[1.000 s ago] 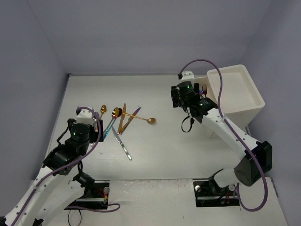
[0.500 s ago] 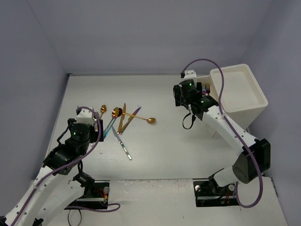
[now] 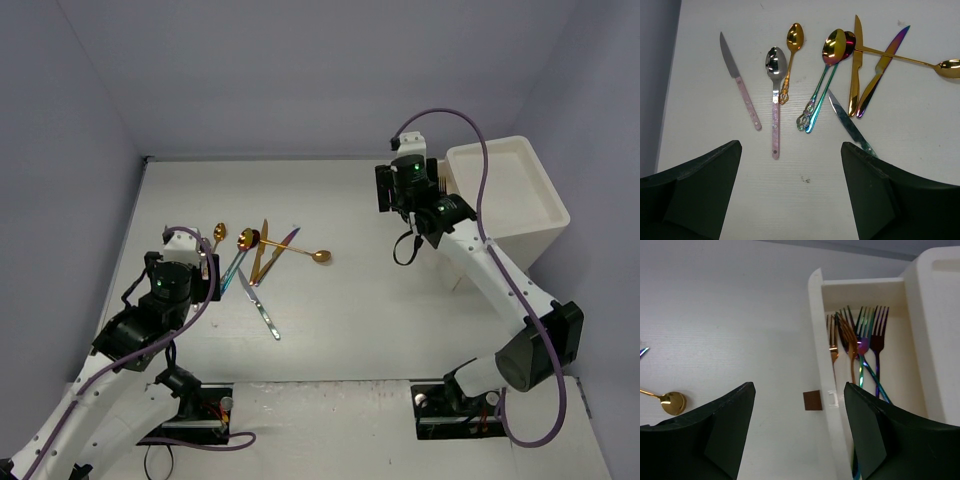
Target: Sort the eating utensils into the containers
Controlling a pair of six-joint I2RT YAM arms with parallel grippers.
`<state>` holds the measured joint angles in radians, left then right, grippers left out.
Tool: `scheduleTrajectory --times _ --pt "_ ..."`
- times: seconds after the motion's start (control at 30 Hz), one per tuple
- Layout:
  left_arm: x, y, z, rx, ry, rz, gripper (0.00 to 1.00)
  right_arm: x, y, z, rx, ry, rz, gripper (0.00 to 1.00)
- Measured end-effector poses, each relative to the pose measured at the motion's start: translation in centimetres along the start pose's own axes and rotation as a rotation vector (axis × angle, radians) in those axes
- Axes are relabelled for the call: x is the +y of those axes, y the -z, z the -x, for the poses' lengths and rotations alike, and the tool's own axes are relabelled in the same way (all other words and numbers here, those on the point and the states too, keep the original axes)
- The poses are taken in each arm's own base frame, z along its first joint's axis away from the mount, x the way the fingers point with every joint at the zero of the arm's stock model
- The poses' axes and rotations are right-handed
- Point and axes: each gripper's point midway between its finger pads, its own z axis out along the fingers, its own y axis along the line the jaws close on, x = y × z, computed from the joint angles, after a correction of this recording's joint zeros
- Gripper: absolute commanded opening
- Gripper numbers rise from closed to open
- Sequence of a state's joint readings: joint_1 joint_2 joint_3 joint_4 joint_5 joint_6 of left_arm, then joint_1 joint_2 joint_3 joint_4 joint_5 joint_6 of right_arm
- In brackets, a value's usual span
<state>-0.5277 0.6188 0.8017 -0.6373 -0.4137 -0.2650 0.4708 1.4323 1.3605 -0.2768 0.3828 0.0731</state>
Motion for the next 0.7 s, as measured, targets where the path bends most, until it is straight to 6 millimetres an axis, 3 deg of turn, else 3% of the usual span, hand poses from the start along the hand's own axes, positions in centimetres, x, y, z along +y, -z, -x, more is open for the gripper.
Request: scheduleTrajectory --times 0.17,0.33,0.53,0.6,0.7 --pt "-0.1 -0.1 -0.1 0.008 -0.001 -0.004 0.78 -2.7 0.7 1.0 -0.029 -0.012 -0.054 0.71" --pt "-0.3 -0.1 -0.2 0.013 -0.001 -0.017 0.78 -7.5 0.4 1.1 -0.023 -0.062 -0.141 0.70" --pt "-0.9 -0.5 -0.5 0.033 -0.009 -0.038 0.78 -12.9 -0.5 -0.2 0.021 -0.154 -0.174 0.67" --pt "-1.1 -0.7 -0.6 0.042 -0.013 -0.044 0.78 -13.8 -0.7 -0.7 0.035 -0.180 -0.173 0.66" --pt "-1.3 -0.8 -0.7 0.049 -0.016 -0.052 0.78 -13.6 -1.0 -1.0 0.050 -0.196 -0.145 0.59"
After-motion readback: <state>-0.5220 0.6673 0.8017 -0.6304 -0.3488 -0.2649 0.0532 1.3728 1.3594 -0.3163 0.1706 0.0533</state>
